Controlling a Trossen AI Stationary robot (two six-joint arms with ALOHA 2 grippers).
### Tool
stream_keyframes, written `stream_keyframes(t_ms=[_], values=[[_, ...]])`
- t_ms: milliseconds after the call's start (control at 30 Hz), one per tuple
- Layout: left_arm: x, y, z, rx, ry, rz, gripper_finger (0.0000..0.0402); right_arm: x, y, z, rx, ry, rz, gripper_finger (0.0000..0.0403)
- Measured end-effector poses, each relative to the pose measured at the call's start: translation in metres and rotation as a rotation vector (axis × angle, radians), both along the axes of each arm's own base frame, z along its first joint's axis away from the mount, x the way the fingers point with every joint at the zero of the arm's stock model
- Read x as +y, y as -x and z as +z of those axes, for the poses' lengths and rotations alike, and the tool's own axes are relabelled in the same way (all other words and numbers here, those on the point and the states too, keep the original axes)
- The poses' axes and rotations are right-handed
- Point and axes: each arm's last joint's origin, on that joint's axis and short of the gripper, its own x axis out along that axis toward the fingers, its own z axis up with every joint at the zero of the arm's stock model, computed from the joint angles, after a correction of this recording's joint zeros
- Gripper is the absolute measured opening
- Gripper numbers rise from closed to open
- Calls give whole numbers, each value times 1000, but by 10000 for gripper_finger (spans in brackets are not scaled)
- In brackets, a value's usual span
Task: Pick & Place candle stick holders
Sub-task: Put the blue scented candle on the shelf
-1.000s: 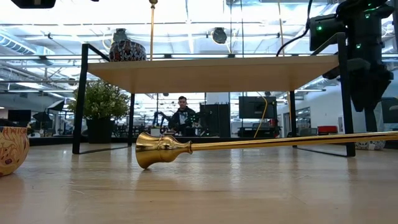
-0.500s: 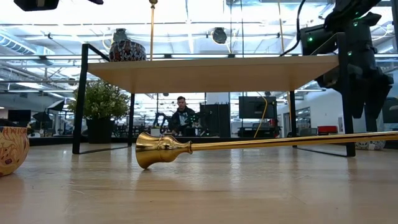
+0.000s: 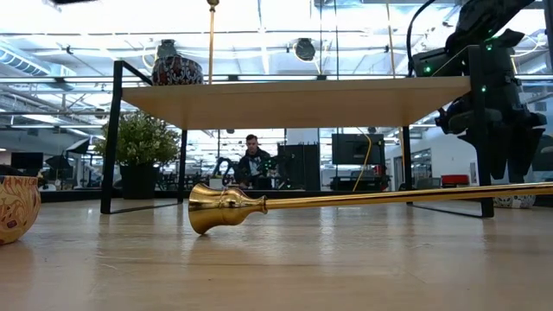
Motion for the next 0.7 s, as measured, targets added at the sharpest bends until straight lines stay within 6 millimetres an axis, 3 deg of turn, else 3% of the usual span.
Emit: stream_keyframes(t_ms=[200,400,700], values=[[-8,6,27,-147,102,-127,93,0,0,-1,-1,4,-3,355],[-18,8,55,-361,64,-275,93,-1,0,-4,1,31,-24,355],[-19,8,60,-409,20,-270,93,2,4,-24,-34,-4,-54,355]])
